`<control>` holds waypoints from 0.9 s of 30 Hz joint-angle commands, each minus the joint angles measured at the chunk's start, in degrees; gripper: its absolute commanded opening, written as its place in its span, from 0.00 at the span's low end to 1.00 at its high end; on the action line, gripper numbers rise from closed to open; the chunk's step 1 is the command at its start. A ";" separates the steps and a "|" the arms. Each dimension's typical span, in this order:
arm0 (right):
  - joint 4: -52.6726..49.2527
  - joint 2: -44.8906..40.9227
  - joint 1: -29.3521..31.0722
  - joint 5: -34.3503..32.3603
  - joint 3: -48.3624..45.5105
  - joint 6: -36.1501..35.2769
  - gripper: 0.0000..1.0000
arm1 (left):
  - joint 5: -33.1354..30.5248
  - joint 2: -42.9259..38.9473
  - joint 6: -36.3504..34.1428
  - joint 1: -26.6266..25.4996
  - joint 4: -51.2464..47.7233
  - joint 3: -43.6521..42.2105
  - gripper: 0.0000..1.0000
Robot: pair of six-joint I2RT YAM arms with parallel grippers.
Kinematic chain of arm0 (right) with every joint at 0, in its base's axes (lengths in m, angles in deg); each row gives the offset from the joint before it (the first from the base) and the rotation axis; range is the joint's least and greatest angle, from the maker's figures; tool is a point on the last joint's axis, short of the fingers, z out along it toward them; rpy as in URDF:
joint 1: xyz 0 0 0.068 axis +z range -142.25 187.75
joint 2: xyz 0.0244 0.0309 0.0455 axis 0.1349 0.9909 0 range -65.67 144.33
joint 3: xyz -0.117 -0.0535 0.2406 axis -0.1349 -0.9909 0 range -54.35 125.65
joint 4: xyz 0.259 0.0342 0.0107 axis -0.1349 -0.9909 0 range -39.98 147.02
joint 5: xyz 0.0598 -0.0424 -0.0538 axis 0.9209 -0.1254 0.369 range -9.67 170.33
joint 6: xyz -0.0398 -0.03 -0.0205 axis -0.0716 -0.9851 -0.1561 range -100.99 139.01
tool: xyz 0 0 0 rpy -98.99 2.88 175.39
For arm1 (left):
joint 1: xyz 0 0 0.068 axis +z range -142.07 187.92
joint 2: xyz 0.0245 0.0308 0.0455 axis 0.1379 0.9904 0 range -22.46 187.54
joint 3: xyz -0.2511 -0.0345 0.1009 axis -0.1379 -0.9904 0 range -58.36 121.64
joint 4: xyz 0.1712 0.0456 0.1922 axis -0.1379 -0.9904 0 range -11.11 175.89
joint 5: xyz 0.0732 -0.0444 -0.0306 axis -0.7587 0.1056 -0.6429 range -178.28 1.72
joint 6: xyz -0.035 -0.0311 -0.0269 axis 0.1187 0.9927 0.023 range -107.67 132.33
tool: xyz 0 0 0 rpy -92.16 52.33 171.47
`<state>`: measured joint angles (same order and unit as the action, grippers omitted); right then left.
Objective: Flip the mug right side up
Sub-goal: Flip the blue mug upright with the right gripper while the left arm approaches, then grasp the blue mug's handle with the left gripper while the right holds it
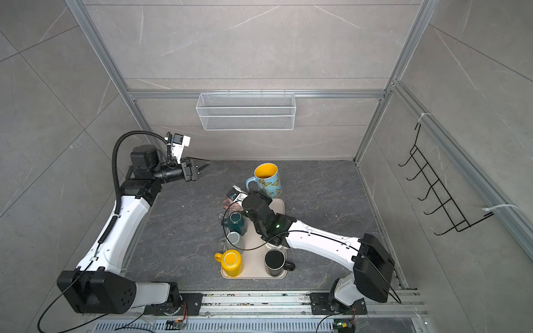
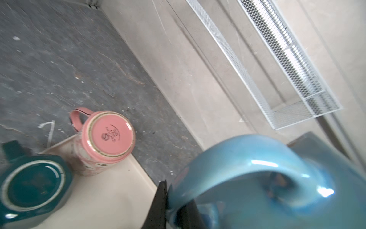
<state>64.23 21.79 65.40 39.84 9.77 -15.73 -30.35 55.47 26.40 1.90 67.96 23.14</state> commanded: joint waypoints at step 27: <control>19.77 -0.02 3.17 -4.18 -3.93 -13.36 0.00 | -12.86 8.82 -29.25 -16.14 -24.16 10.80 0.78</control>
<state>81.32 25.28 68.09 35.34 4.98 -31.42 -43.22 64.54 -1.60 -13.70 41.46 33.10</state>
